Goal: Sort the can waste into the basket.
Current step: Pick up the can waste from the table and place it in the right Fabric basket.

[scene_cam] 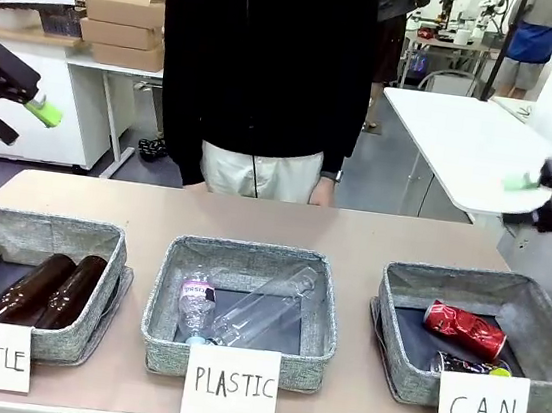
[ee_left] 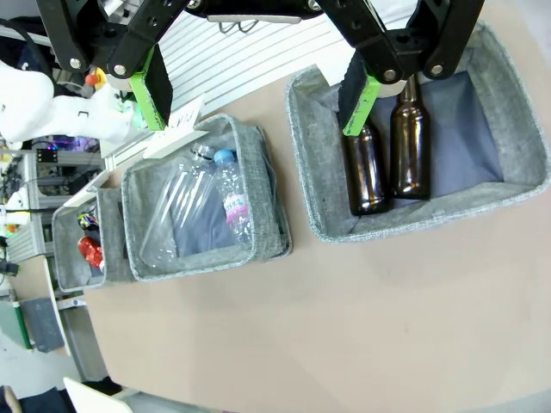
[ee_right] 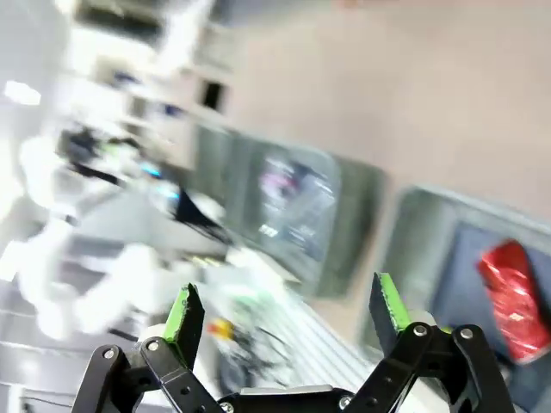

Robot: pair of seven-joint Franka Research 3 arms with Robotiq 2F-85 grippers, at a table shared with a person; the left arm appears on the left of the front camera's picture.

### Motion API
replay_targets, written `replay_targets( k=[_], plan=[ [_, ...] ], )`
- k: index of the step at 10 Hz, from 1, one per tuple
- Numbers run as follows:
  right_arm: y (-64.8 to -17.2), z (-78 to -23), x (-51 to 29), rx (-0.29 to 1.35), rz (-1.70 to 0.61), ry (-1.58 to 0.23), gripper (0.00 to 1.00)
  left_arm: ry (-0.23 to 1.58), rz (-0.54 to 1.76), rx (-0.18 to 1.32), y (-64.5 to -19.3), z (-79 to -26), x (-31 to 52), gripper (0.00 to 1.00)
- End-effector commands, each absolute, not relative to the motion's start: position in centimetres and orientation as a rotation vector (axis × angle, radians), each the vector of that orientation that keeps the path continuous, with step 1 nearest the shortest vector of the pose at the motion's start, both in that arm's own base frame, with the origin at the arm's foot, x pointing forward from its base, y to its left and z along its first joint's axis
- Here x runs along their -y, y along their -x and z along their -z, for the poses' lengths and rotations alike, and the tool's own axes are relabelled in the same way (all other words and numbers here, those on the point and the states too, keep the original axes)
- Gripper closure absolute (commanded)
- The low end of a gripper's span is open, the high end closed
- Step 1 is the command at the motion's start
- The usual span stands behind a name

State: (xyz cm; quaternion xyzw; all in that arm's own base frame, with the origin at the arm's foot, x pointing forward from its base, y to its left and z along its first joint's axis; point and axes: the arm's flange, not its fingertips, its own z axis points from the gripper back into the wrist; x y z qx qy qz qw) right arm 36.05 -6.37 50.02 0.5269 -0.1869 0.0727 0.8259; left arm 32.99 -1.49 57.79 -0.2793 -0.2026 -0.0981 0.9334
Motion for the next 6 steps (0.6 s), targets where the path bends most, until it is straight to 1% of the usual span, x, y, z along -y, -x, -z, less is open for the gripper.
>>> replay_targets(
  k=[1, 2, 3, 4, 6],
  plan=[
    [-36.5, -49.8, 6.9, 0.594, 0.102, -1.66, 0.0, 0.589, 0.218, 0.418, -33.1, -57.8, 1.3, 0.0],
    [-36.6, -49.7, 7.7, 0.599, 0.096, -1.752, 0.0, 0.589, 0.218, 0.418, -33.1, -57.8, 1.3, 0.0],
    [-37.6, -49.2, 7.5, 0.604, 0.136, -1.698, 0.0, 0.589, 0.218, 0.418, -33.1, -57.8, 1.3, 0.0],
    [-36.1, -51.3, 7.7, 0.486, -0.017, -1.417, 0.0, 0.589, 0.218, 0.418, -33.1, -57.8, 1.3, 0.0],
    [-36.1, -51.3, 7.7, 0.486, -0.017, -1.417, 0.0, 0.589, 0.218, 0.418, -33.1, -57.8, 1.3, 0.0]
  ],
)
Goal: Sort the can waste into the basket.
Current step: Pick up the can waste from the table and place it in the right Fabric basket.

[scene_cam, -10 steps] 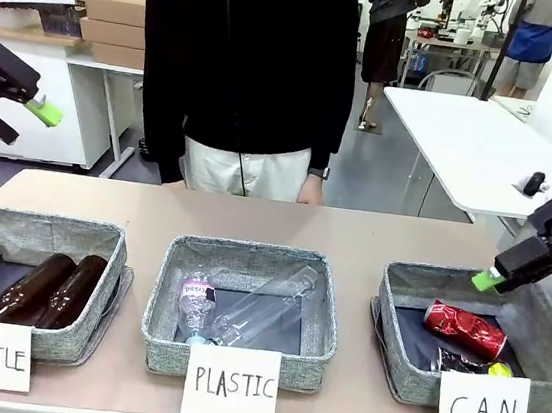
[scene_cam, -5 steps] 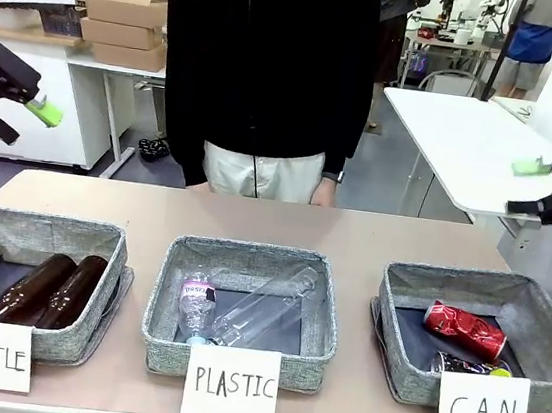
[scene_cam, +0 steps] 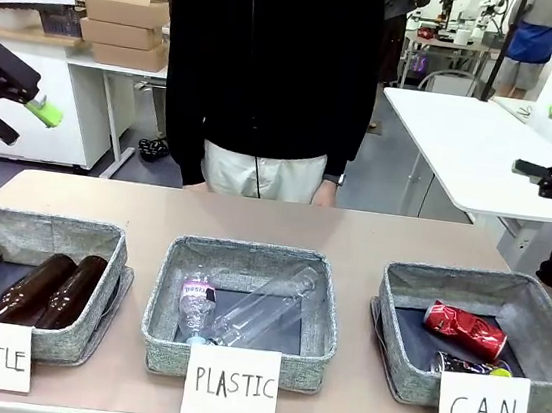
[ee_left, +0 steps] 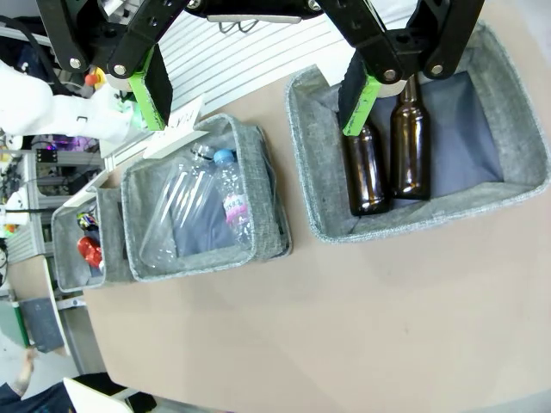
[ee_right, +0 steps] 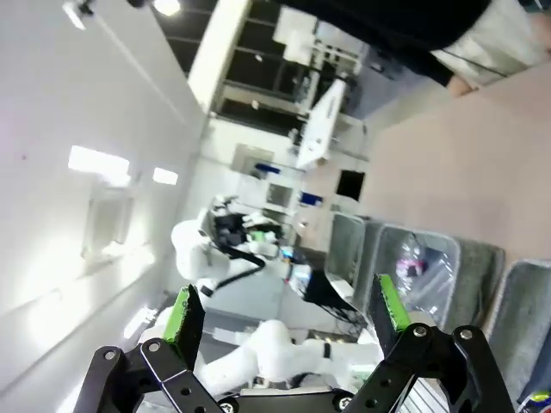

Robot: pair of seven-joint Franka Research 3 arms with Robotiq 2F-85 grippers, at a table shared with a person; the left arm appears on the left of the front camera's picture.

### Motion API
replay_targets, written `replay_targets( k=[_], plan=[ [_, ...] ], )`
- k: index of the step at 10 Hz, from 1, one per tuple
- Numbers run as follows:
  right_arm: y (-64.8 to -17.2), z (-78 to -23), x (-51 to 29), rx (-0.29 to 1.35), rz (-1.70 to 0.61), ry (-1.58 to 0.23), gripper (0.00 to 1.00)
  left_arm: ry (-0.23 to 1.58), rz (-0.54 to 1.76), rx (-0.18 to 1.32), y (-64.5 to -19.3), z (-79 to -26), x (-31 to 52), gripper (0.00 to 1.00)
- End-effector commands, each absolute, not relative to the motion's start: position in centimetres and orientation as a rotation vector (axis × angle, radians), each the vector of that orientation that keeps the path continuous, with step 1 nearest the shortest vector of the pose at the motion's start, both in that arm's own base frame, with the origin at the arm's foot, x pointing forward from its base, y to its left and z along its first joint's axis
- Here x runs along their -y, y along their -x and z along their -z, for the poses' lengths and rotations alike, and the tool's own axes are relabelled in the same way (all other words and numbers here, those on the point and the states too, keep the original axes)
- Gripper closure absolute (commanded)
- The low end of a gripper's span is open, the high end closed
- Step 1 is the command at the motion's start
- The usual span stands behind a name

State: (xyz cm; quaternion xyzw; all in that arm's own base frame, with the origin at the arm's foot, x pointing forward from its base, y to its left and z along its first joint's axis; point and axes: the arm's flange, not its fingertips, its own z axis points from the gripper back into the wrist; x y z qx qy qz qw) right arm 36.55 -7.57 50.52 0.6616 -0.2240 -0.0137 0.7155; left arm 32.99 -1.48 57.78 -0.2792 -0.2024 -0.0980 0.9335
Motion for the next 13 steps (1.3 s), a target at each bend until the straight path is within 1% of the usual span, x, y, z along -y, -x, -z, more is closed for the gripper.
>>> replay_targets(
  k=[1, 13],
  plan=[
    [-36.12, -51.29, 7.71, 0.486, -0.017, -1.417, 0.0, 0.589, 0.218, 0.418, -33.07, -57.83, 1.3, 0.0],
    [-36.12, -51.29, 7.71, 0.486, -0.017, -1.417, 0.0, 0.589, 0.218, 0.418, -33.07, -57.83, 1.3, 0.0]
  ],
)
